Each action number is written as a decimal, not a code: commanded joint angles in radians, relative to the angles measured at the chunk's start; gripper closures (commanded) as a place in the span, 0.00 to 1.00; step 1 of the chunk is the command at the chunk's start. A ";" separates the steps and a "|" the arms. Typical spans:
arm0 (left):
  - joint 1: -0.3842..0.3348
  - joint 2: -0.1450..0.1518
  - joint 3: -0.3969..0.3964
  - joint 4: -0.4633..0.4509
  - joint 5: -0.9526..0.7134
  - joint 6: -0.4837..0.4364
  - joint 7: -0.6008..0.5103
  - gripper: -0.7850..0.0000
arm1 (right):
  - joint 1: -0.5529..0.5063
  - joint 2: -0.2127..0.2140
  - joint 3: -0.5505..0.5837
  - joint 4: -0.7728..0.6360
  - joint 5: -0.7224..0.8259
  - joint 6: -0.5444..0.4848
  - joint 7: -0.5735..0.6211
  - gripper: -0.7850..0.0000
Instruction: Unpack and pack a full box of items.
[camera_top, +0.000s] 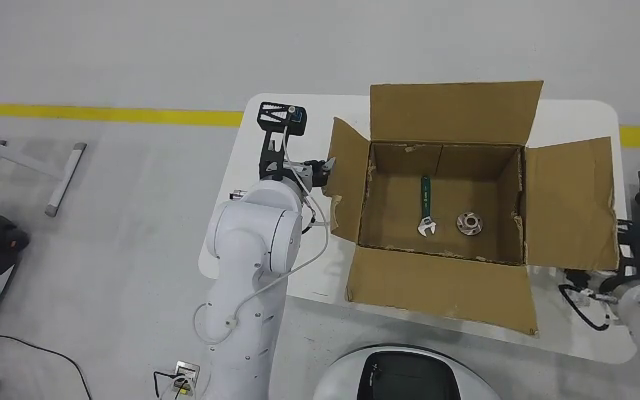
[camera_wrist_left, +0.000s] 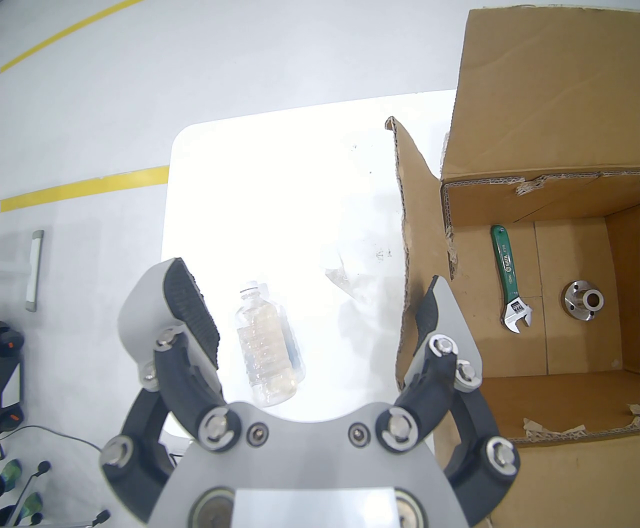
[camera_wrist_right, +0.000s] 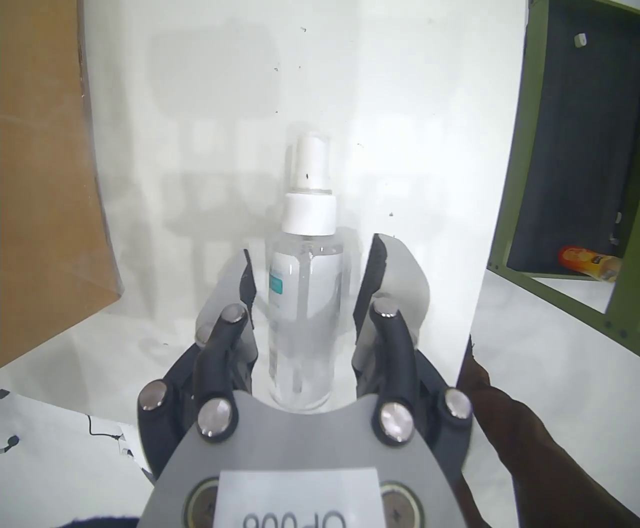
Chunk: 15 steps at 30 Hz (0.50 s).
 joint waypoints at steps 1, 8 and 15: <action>0.000 0.000 0.000 0.000 0.000 0.000 0.000 0.00 | -0.002 0.002 0.002 -0.020 -0.030 -0.009 0.003 0.12; 0.000 0.000 0.000 0.000 0.000 0.000 0.000 0.00 | -0.005 -0.005 0.185 -0.166 0.058 0.136 -0.042 0.29; 0.000 0.000 0.000 0.000 0.000 0.000 0.000 0.00 | 0.015 -0.013 0.322 -0.291 0.214 0.092 -0.186 0.69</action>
